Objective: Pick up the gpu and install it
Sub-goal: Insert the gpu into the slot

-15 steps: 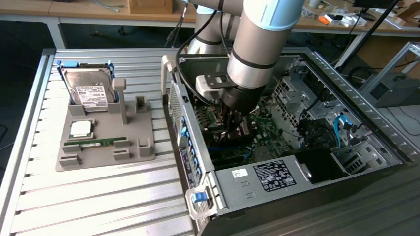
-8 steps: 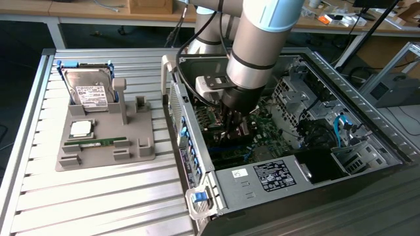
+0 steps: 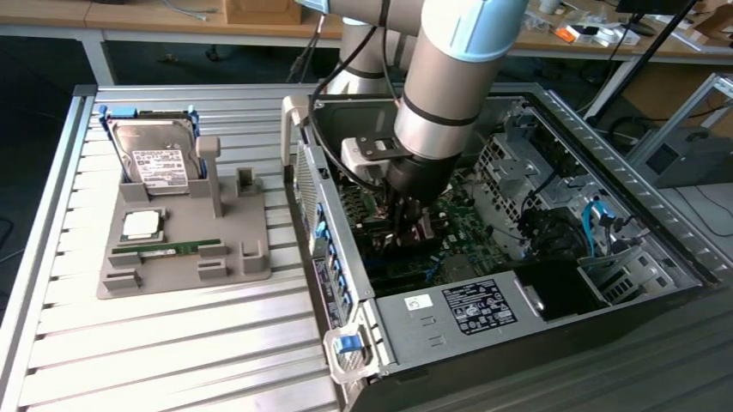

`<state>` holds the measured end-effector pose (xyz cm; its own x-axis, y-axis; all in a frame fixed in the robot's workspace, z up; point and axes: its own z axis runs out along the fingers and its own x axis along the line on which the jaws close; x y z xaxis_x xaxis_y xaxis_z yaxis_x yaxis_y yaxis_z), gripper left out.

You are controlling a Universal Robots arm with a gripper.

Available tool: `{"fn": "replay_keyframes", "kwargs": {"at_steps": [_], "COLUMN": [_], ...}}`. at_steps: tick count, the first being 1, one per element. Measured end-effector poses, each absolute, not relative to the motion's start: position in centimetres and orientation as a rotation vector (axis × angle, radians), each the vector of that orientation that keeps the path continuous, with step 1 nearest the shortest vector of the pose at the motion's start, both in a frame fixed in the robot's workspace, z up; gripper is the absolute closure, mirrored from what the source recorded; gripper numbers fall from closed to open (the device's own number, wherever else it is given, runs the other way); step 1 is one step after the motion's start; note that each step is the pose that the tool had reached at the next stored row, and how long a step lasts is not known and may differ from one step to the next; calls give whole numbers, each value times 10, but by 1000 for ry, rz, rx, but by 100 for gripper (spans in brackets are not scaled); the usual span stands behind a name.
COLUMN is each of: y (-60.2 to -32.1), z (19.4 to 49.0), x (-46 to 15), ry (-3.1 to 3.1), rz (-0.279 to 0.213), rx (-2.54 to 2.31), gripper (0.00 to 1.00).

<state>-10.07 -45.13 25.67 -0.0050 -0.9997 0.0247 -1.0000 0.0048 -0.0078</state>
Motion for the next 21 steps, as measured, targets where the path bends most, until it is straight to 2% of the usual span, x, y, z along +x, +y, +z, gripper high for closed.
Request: {"fn": "replay_keyframes", "kwargs": {"at_steps": [2,6,12,17,21], "y": [-451,-451,-449,-446,-446], "z": [257,262,288,292,292], "x": [-101,-101,-101,-101,-99], "ry": [-2218,-2218,-2217,-2215,-2213], "rz": [36,36,39,39,38], "rx": [2207,2207,2206,2208,2209], "gripper": [60,60,60,61,86]}}
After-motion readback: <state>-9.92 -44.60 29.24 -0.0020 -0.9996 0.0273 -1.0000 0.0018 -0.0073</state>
